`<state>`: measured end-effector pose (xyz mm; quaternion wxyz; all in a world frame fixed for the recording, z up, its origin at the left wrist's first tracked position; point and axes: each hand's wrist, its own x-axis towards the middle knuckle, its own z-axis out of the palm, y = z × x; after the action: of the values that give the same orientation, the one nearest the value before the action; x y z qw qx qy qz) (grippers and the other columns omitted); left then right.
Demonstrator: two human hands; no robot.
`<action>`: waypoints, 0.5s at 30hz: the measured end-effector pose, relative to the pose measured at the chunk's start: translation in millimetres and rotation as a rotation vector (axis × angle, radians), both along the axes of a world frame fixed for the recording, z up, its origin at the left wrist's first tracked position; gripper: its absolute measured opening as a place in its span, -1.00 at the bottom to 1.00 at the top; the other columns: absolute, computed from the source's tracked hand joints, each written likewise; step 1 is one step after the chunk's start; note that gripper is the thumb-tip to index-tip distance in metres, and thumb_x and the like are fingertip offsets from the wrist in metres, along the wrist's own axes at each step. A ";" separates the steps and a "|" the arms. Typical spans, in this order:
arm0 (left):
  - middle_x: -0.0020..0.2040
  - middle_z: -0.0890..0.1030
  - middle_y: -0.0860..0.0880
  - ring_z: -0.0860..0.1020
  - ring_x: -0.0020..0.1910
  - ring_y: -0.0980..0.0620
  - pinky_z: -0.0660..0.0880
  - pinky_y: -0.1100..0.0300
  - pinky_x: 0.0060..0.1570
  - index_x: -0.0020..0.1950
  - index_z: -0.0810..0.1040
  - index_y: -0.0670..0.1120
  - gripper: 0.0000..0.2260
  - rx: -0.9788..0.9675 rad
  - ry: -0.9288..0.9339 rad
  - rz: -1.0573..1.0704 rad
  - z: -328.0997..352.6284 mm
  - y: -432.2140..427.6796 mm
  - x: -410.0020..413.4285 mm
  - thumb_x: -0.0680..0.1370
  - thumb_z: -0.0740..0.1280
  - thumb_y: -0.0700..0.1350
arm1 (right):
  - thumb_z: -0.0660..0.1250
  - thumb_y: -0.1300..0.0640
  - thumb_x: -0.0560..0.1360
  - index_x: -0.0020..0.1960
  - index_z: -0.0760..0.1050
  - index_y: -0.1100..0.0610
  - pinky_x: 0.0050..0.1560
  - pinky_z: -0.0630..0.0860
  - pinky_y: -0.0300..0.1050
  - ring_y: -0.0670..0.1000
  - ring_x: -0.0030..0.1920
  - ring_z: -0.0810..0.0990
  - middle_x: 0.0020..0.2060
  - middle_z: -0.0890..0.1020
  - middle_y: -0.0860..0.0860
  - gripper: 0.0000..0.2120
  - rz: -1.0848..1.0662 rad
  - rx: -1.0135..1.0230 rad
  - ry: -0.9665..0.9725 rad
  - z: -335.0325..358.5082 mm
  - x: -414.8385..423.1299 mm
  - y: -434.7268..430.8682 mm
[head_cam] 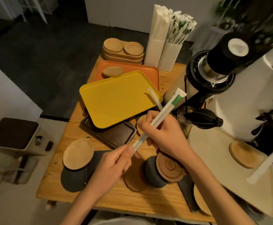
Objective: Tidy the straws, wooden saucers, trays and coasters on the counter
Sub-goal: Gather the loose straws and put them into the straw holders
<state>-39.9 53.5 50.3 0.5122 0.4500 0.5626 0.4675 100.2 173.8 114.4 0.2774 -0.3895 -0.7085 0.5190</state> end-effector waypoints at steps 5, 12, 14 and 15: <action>-0.35 0.61 -0.05 0.55 -0.38 0.01 0.46 0.23 -0.41 -0.08 0.65 0.00 -0.54 -0.042 -0.067 0.118 -3.4 35.8 -22.0 0.56 0.07 0.26 | 0.35 0.12 0.56 -0.31 0.40 0.12 -0.50 0.43 -0.21 0.07 -0.55 0.53 -0.54 0.55 0.03 -0.71 -0.106 0.181 -0.001 47.8 5.8 33.2; -0.33 0.63 -0.07 0.59 -0.36 -0.01 0.52 0.19 -0.41 -0.14 0.64 -0.04 -0.62 0.014 -0.055 0.148 1.2 107.1 -36.2 0.57 0.15 0.16 | 0.36 0.18 0.56 -0.25 0.43 0.30 -0.44 0.53 -0.16 -0.01 -0.48 0.58 -0.49 0.56 0.07 -0.73 -0.237 0.480 -0.054 119.5 28.0 87.1; -0.35 0.62 -0.03 0.58 -0.37 0.00 0.50 0.20 -0.41 -0.15 0.62 -0.02 -0.69 0.037 0.011 0.118 5.9 134.7 -37.7 0.63 0.17 0.06 | 0.34 0.18 0.55 -0.23 0.42 0.33 -0.42 0.57 -0.03 0.05 -0.45 0.61 -0.45 0.57 0.15 -0.73 -0.267 0.576 -0.095 134.7 29.4 103.8; -0.35 0.62 -0.02 0.58 -0.37 0.01 0.49 0.21 -0.40 -0.15 0.62 -0.02 -0.70 0.057 0.047 0.111 8.9 148.4 -38.0 0.65 0.17 0.00 | 0.34 0.17 0.55 -0.23 0.42 0.33 -0.39 0.58 0.04 0.10 -0.42 0.61 -0.44 0.57 0.20 -0.72 -0.279 0.628 -0.125 139.9 29.1 111.4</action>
<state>-77.9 201.8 59.2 0.4591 0.4434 0.5849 0.5005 129.3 285.2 254.4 0.4080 -0.4094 -0.7891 0.2081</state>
